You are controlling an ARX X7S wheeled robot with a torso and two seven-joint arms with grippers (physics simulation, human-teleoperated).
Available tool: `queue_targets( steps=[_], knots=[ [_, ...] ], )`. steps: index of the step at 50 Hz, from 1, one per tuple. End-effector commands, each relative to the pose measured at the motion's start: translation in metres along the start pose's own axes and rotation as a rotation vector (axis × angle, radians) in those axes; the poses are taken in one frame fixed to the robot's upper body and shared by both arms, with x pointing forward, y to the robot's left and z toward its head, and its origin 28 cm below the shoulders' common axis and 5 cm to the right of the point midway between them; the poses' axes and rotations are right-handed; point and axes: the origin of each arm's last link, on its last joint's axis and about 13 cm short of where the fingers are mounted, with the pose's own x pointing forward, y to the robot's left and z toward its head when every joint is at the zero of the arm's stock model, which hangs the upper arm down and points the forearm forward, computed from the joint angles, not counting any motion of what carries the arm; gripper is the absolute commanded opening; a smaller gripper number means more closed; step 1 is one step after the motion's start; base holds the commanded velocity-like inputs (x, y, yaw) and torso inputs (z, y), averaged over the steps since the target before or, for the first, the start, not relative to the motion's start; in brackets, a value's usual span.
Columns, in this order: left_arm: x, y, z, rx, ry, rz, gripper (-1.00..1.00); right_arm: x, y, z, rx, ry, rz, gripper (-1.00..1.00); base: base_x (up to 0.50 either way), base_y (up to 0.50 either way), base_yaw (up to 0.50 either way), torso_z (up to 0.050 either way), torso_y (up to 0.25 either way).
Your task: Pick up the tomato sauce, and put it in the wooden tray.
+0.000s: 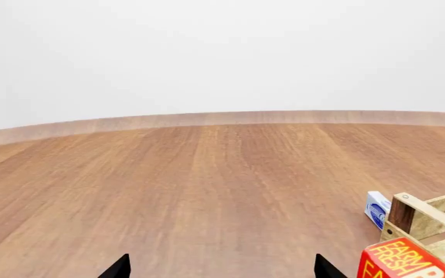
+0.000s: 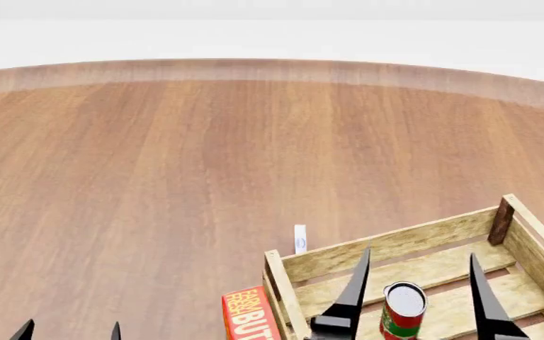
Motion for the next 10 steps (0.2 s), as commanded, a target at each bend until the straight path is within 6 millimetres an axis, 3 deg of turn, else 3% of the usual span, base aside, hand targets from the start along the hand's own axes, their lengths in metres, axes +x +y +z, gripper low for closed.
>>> queue_targets(
  steps=[1, 10],
  knots=[
    [0.0, 0.0001, -0.0009, -0.003, 0.0, 0.001, 1.0, -0.022, 0.0024, 0.0038, -0.013, -0.049, 0.038, 1.0, 0.0, 0.0, 0.0, 0.0, 0.0],
    [0.0003, 0.0, -0.0007, -0.002, -0.001, -0.001, 1.0, -0.0267, 0.0071, 0.0039, -0.029, -0.059, 0.065, 1.0, 0.0, 0.0, 0.0, 0.0, 0.0]
  ],
)
